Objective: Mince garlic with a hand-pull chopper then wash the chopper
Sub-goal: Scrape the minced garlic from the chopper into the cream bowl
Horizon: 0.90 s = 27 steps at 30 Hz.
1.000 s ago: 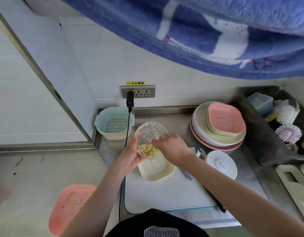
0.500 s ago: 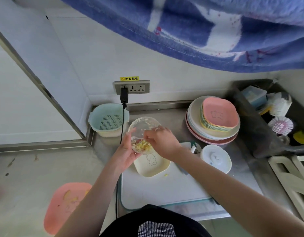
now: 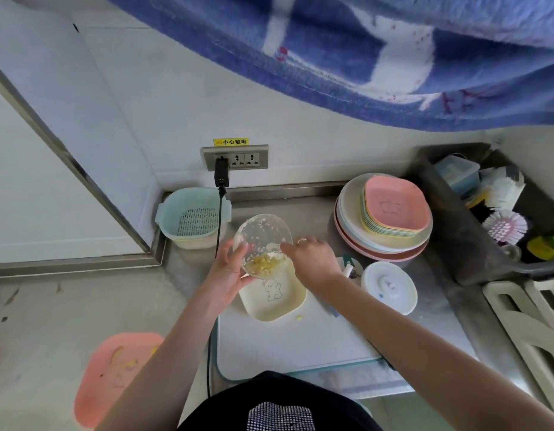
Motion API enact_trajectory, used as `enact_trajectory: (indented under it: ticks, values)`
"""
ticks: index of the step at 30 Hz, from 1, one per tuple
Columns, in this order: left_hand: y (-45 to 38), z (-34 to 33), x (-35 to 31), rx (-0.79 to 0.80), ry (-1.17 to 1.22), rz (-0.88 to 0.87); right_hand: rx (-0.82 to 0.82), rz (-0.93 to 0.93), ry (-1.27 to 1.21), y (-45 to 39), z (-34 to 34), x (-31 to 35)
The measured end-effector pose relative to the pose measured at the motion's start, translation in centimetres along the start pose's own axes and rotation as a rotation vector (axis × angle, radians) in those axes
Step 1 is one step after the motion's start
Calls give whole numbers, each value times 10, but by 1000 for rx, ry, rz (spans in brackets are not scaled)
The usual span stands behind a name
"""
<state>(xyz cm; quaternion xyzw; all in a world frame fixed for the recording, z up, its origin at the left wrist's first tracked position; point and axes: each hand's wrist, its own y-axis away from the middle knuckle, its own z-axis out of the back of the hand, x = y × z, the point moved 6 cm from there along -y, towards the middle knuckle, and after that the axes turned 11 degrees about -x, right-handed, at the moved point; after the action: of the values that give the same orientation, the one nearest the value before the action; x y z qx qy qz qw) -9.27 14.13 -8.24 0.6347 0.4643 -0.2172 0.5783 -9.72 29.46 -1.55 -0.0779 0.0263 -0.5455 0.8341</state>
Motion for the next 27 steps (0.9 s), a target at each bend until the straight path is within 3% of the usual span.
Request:
enact_trajectory:
  ticks: [2,6,11,16,23,27]
  values:
    - [2,-1,0,-16,-30,-24,29,-1,-2,5,-2,6]
    - [6,-10,1,-23,-37,-38,-188,-74,74,-16,21,0]
    - [0,-1,-6,-120,-56,-61,75,61,-4,8,-5,13]
    - [1,-2,2,-123,-123,-109,-31,-226,-59,3,-4,-11]
    - [-2,5,6,-161,-269,-236,72,-264,-386,29,-41,3]
    - [4,2,7,-188,-427,-359,79,-250,-415,42,-48,-3]
